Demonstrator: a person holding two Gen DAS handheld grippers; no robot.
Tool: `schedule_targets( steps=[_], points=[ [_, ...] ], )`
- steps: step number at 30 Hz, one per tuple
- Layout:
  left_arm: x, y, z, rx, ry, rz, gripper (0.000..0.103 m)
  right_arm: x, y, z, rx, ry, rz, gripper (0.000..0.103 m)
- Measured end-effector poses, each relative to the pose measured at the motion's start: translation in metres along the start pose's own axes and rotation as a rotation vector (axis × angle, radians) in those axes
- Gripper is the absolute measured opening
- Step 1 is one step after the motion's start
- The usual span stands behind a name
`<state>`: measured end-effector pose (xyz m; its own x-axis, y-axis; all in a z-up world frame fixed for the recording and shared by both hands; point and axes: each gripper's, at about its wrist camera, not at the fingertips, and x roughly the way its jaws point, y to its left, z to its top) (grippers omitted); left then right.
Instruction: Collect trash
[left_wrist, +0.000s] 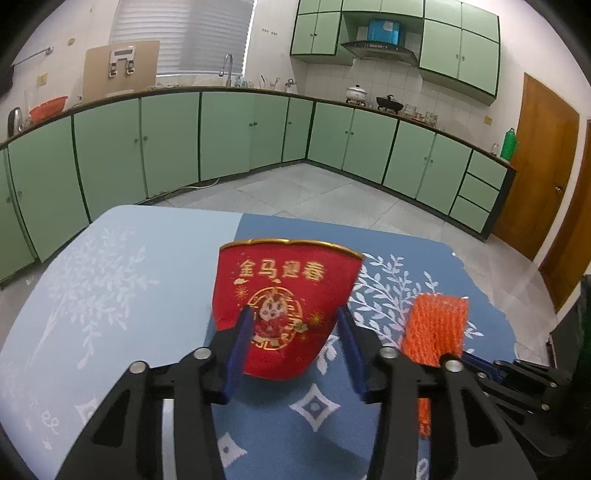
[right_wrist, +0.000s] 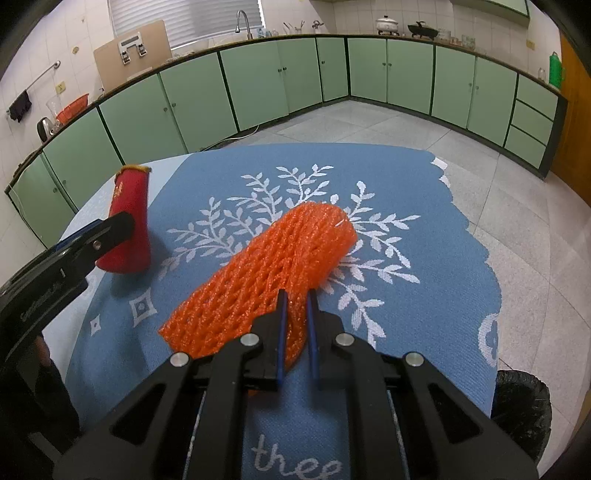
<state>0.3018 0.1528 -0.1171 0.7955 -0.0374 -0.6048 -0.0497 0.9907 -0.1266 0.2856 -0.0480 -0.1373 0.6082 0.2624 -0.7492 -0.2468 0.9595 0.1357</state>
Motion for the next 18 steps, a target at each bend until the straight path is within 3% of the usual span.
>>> schedule_targets(
  steps=[2,5,14,18],
  points=[
    [0.006,-0.001,0.003,0.004,0.012,0.011,0.069,0.0,0.0,0.0,0.002,0.001,0.001,0.009],
    [0.016,-0.002,0.006,0.009,0.036,0.039,0.078,-0.001,0.0,0.0,0.006,0.002,0.006,0.009],
    [0.046,0.023,0.008,-0.107,0.152,0.047,0.081,0.0,-0.003,0.001,0.016,0.007,0.017,0.009],
    [0.053,0.027,0.01,-0.128,0.159,0.024,0.075,0.0,-0.003,0.001,0.016,0.007,0.017,0.01]
  ],
)
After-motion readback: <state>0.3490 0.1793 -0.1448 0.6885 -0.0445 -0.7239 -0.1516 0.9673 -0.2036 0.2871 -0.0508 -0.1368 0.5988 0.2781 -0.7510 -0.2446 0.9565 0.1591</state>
